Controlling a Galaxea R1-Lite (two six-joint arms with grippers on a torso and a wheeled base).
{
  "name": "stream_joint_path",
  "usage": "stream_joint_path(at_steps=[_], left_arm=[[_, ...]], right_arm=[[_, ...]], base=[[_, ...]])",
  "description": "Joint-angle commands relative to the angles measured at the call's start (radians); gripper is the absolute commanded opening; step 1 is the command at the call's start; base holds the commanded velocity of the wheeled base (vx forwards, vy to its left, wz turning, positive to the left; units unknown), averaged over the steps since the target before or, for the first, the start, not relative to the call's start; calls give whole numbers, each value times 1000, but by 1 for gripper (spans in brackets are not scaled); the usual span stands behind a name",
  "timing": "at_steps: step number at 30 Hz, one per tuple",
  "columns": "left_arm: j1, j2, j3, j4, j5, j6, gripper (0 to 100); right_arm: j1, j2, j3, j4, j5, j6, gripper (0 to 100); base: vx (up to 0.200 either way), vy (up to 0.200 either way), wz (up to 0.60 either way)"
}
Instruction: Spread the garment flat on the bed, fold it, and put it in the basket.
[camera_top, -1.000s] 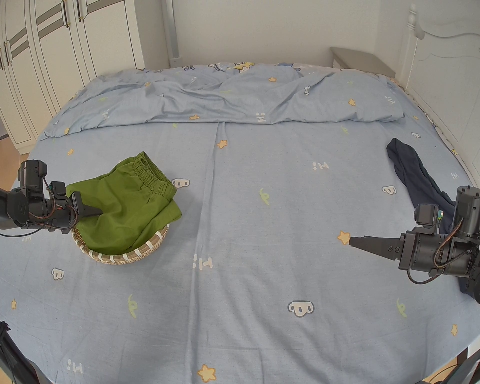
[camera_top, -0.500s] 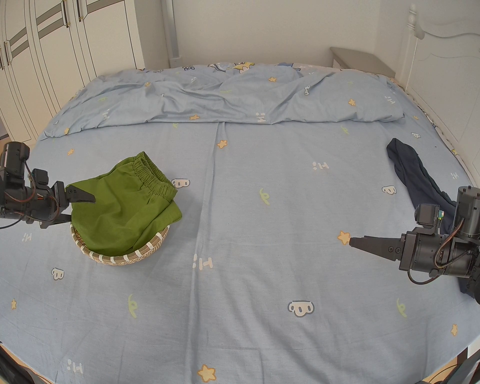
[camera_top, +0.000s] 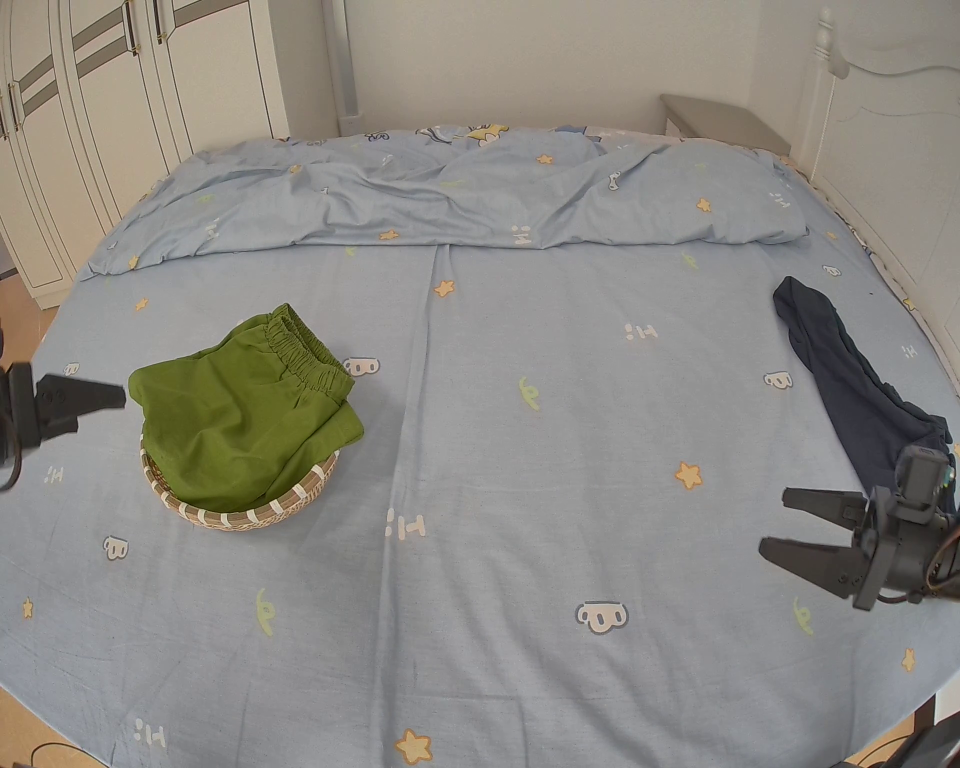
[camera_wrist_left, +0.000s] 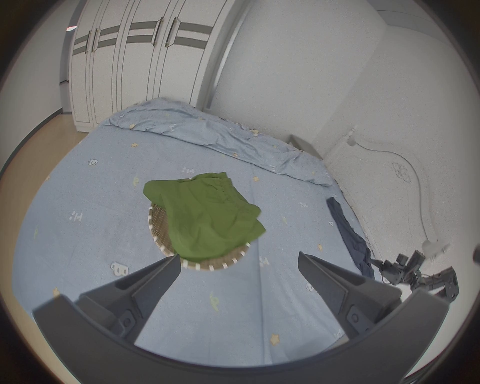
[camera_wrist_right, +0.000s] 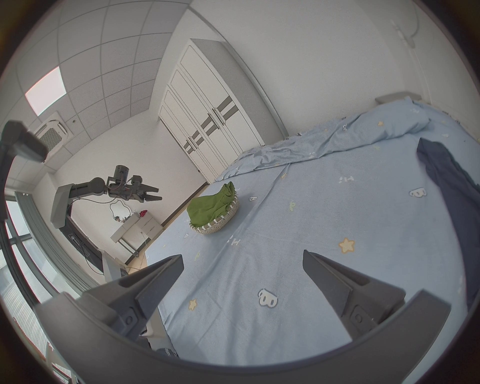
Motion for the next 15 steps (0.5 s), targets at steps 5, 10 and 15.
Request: stream_joint_path(at_steps=[5,10,15], left_arm=[[-86,-643,439,11,-8,0,100],[-116,-820,594,-30,-16,0,100],[-167,-927,708,-86,-8,-3,100]], right_arm=[[-116,-558,265,141,-1,-46,100],[-154,-860,236,483,-1,-40,100],[-157,-1050,173,759,-2,-40,100]], base=[[0,0,0],[0,0,0],[0,0,0]])
